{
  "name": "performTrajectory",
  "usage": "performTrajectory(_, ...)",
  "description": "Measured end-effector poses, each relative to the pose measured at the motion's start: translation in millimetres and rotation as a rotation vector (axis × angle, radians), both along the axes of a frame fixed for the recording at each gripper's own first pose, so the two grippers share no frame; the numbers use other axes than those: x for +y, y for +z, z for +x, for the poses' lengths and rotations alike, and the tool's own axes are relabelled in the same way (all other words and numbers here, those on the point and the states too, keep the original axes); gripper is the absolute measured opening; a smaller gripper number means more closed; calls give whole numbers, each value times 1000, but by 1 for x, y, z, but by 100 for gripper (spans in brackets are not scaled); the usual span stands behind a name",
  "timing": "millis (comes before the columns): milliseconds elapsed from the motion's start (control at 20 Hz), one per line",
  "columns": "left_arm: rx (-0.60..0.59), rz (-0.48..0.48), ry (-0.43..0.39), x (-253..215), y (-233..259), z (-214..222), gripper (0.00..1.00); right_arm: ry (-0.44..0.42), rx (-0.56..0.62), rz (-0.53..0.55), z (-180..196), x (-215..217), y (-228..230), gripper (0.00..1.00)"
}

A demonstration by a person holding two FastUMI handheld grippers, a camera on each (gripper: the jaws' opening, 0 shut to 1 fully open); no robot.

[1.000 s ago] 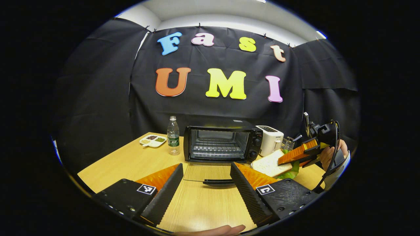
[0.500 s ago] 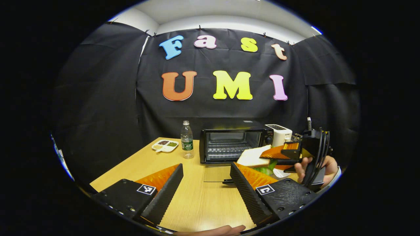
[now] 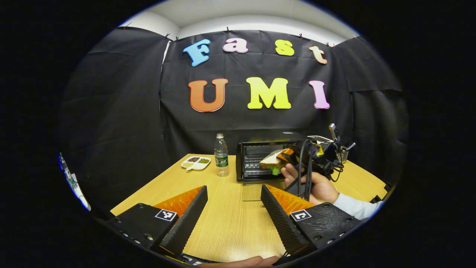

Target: Open the electric oven with the left hand, put the food in, and close the electric oven.

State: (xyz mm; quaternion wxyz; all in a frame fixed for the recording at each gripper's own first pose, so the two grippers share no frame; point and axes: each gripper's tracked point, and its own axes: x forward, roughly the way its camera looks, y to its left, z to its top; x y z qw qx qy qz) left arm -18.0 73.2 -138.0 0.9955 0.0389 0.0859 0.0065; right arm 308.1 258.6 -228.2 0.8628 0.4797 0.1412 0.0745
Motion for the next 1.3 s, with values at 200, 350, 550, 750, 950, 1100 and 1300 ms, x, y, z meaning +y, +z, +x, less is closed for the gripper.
performTrajectory(200, 1, -20, 3, 3, 0, -2, 95, -108, -38, -107, 53, 11, -13, 43)
performTrajectory(350, 15, -28, 24, 11, -4, 2, 95, -193, -109, -147, 74, 2, -7, 43)
performTrajectory(550, 17, -40, 27, 10, -2, 7, 95, -244, -138, -190, 83, -2, -10, 46)
performTrajectory(750, 29, -20, 12, 5, -7, 10, 95, -233, -131, -217, 79, -2, -16, 48)
performTrajectory(950, 44, -24, 0, -1, -14, 9, 95, -179, -110, -244, 73, -1, -23, 49)
performTrajectory(1100, 52, -22, 1, -2, -18, 9, 95, -104, -112, -259, 70, 5, -23, 49)
performTrajectory(1300, 64, -26, -6, -8, -20, 8, 95, -135, -155, -202, 75, -5, -15, 31)
